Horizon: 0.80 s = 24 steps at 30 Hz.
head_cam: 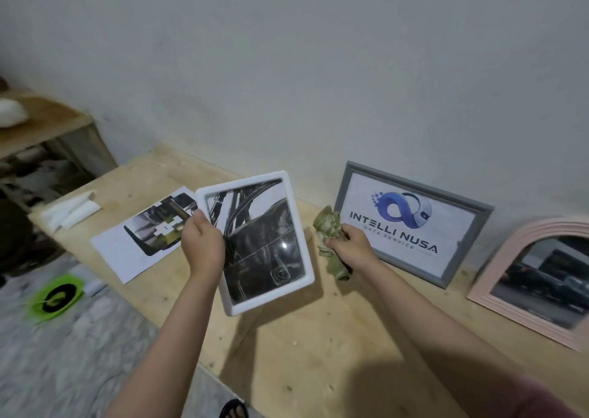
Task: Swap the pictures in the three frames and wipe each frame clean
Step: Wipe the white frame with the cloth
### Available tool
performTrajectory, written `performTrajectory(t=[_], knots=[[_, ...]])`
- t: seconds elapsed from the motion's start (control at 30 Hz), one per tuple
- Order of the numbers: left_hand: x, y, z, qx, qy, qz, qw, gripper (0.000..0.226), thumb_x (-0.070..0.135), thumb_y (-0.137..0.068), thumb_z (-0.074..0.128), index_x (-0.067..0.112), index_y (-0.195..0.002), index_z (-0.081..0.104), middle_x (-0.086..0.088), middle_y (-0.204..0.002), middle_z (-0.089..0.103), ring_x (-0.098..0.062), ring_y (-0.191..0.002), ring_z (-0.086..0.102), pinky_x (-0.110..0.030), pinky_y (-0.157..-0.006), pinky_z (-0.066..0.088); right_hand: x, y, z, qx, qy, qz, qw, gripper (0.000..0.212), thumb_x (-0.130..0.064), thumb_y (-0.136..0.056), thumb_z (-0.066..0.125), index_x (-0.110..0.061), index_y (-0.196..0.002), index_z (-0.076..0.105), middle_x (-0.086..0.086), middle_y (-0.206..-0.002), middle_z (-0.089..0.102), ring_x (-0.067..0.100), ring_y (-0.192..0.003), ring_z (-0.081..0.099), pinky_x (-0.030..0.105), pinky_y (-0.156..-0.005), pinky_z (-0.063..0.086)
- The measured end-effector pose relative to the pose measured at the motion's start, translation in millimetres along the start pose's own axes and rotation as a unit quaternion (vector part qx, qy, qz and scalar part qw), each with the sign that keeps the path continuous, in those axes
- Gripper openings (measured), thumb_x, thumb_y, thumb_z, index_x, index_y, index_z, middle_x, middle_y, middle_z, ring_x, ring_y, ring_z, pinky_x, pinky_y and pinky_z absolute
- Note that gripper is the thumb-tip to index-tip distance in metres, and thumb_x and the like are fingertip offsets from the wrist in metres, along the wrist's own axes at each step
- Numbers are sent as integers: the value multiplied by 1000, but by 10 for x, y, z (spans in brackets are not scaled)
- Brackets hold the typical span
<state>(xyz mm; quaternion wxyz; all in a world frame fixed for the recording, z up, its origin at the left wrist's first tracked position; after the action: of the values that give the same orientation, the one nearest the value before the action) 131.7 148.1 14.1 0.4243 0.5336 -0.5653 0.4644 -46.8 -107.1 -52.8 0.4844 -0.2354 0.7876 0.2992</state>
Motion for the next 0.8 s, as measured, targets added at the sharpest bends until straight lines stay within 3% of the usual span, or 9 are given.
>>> performTrajectory(t=[0.17, 0.33, 0.4, 0.5, 0.6, 0.7, 0.8], knots=[[-155, -787, 127, -38, -16, -11, 999, 41, 32, -103, 27, 10, -71, 38, -13, -73, 44, -22, -68, 41, -34, -62, 31, -357, -929, 658, 21, 144, -80, 986, 23, -17, -80, 63, -14, -103, 63, 10, -102, 57, 24, -90, 59, 24, -73, 42], [-290, -1364, 317, -80, -36, -24, 996, 41, 33, -103, 27, 11, -72, 41, -3, -69, 43, -15, -63, 41, -33, -64, 32, -348, -1660, 1127, 13, 301, -93, 949, 58, -12, -83, 57, -18, -138, 39, 9, -118, 44, 29, -103, 51, 37, -84, 47], [-342, -1566, 399, -91, -47, -28, 994, 41, 33, -103, 28, 11, -71, 41, -2, -69, 45, -15, -63, 41, -33, -67, 32, -338, -1860, 1208, 35, 353, -107, 929, 60, -8, -83, 52, -22, -138, 36, 6, -116, 45, 30, -100, 50, 39, -78, 49], [-387, -1794, 521, -113, -50, -29, 992, 41, 32, -103, 27, 13, -68, 37, -1, -67, 41, -14, -61, 39, -29, -59, 31, -231, -2082, 1300, 39, 384, -114, 916, 51, -4, -82, 48, -27, -127, 42, 3, -115, 49, 30, -99, 49, 39, -76, 46], [-407, -1884, 598, -125, -69, -38, 989, 40, 33, -103, 27, 17, -69, 39, 1, -68, 41, -10, -61, 38, -23, -57, 30, -44, -2179, 1337, 9, 461, -93, 883, 52, 0, -79, 48, -26, -124, 41, 2, -129, 46, 28, -110, 42, 42, -87, 43], [-452, -1970, 695, -148, -64, -33, 986, 41, 33, -103, 26, 12, -72, 41, -2, -69, 43, -16, -64, 41, -30, -59, 32, 63, -2214, 1384, -14, 530, -72, 845, 66, 0, -78, 49, -19, -138, 30, 9, -146, 28, 30, -128, 31, 46, -106, 29], [-475, -2022, 769, -159, -54, -19, 986, 41, 32, -103, 27, 9, -71, 39, -5, -68, 41, -17, -63, 38, -32, -60, 30, 120, -2199, 1445, -72, 563, -15, 823, 84, -5, -77, 47, -16, -149, 6, 13, -156, 0, 31, -143, 4, 54, -114, 5]])
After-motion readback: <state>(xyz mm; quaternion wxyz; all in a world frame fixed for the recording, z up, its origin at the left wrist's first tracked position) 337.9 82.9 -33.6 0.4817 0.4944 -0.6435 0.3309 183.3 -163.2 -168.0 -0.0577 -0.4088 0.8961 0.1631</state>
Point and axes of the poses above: each hand's wrist, its own y-axis away from the middle knuckle, its own z-axis out of the palm, x = y × z, the point moved 8 cm from there along -y, towards the middle knuckle
